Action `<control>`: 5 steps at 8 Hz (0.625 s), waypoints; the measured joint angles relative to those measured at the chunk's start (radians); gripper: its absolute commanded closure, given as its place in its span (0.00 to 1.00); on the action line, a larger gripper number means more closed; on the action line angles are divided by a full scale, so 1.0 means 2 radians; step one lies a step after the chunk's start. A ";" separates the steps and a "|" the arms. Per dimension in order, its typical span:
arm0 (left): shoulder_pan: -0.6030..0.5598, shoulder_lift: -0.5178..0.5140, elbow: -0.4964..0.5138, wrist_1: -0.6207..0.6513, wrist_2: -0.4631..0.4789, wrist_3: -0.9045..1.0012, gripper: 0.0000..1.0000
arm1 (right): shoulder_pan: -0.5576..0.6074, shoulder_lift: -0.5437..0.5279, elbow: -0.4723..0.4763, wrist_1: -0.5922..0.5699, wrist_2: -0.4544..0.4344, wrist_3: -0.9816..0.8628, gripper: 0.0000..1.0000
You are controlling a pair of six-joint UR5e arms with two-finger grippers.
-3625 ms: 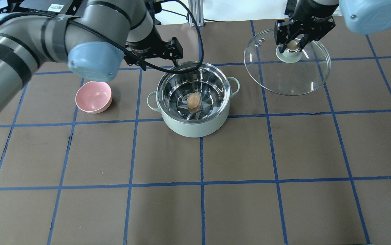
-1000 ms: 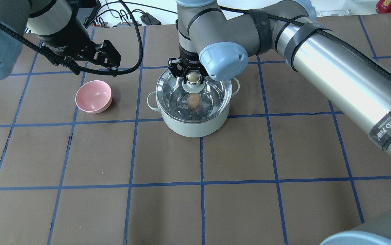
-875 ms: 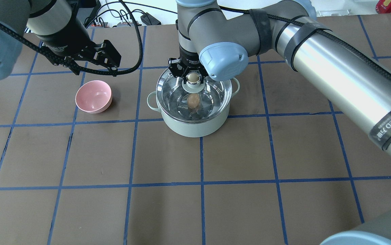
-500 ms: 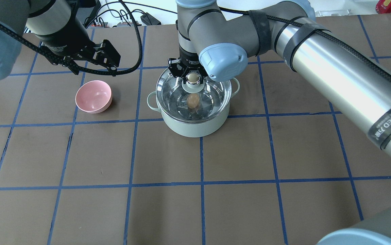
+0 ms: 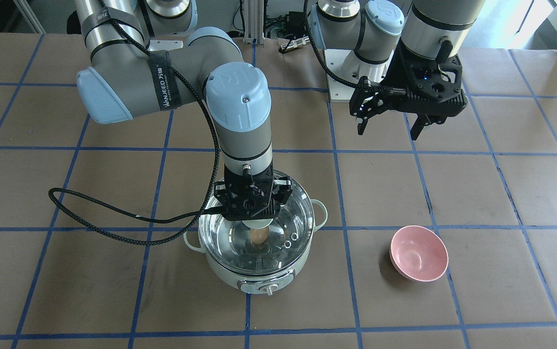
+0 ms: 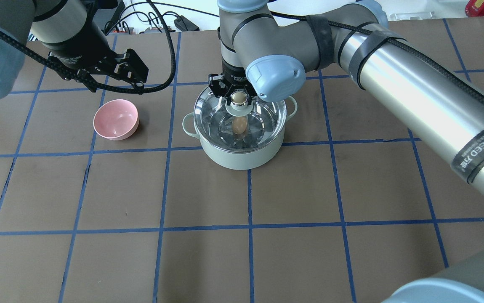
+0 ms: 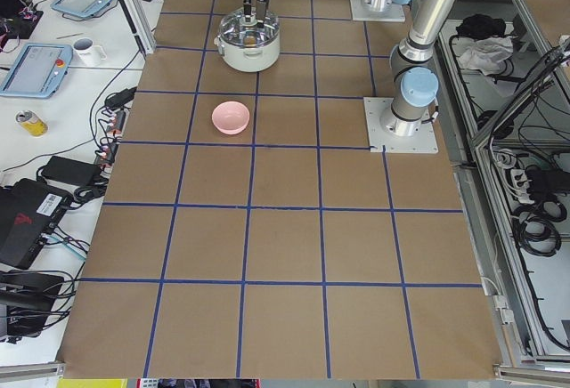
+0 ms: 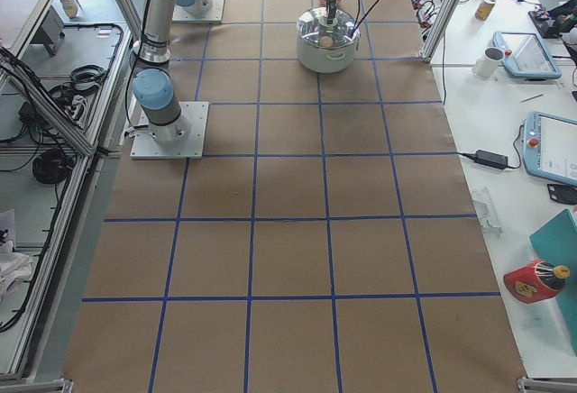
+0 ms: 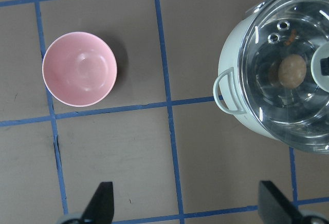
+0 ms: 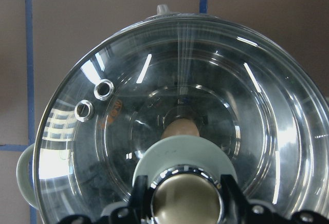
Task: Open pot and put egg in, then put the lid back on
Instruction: 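Lower the lid onto the pot rim and open the right gripper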
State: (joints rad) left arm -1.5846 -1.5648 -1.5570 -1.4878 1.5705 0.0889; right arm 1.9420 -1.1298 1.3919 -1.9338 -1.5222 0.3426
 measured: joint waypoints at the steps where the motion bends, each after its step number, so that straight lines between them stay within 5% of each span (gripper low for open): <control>1: 0.000 0.000 0.000 0.000 0.000 0.000 0.00 | 0.000 0.000 0.000 -0.001 0.000 0.000 1.00; 5: 0.000 0.000 0.000 0.001 0.001 0.000 0.00 | 0.000 0.000 0.002 -0.006 -0.001 -0.001 1.00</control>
State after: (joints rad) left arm -1.5841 -1.5647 -1.5570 -1.4854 1.5719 0.0896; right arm 1.9420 -1.1290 1.3963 -1.9467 -1.5233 0.3400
